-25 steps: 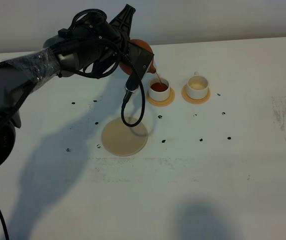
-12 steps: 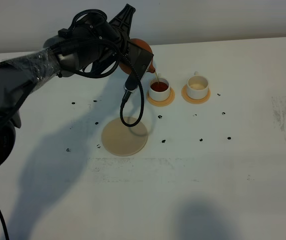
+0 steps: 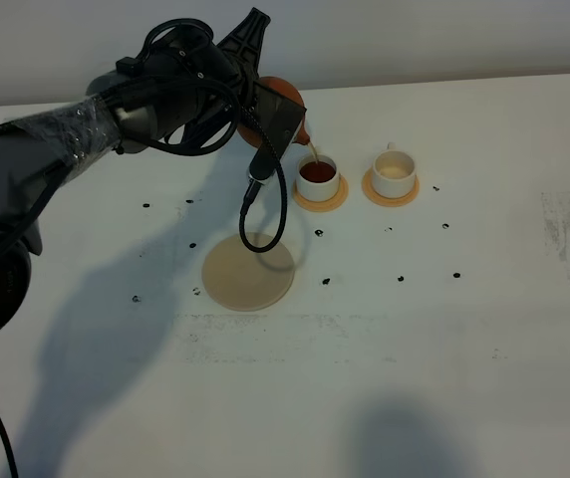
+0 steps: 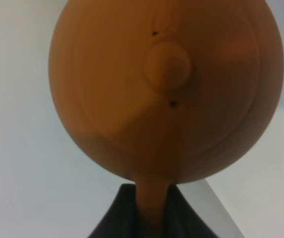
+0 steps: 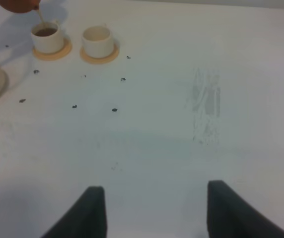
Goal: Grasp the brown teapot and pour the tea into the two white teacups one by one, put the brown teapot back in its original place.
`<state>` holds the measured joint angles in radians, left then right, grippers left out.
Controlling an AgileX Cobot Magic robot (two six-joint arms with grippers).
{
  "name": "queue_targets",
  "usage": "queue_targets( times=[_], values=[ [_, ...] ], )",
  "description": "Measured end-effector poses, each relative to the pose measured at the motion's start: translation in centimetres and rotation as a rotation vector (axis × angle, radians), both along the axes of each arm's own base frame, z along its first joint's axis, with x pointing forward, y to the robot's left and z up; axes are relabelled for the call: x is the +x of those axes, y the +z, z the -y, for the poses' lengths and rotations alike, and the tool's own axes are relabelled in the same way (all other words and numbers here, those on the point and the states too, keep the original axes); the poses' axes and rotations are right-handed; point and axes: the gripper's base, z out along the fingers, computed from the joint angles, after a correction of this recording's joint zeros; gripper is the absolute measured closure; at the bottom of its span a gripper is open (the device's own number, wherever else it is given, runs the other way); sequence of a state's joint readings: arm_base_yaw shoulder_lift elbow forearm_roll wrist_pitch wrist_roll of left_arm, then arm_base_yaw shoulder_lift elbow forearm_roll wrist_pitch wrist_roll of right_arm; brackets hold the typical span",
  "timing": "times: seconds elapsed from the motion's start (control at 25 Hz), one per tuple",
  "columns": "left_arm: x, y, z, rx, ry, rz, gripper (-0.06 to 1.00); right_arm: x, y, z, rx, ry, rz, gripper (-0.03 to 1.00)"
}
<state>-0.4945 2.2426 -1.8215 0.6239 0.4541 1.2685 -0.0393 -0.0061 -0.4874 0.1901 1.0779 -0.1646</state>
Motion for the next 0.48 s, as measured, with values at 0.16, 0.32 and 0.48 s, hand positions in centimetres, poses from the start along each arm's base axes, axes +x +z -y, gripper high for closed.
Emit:
queue_targets(
  times=[0.16,0.32,0.48],
  values=[
    [-0.01,-0.01,-0.02,-0.005,0.009,-0.002,0.84,0.0,0.0,0.0,0.0,0.0,0.0,0.5],
    [-0.08,-0.08,-0.14,-0.016,0.037,-0.013,0.84,0.0,0.0,0.0,0.0,0.0,0.0,0.5],
    [-0.27,-0.42,-0.38,-0.011,0.072,-0.048,0.84,0.0,0.0,0.0,0.0,0.0,0.0,0.5]
  ],
)
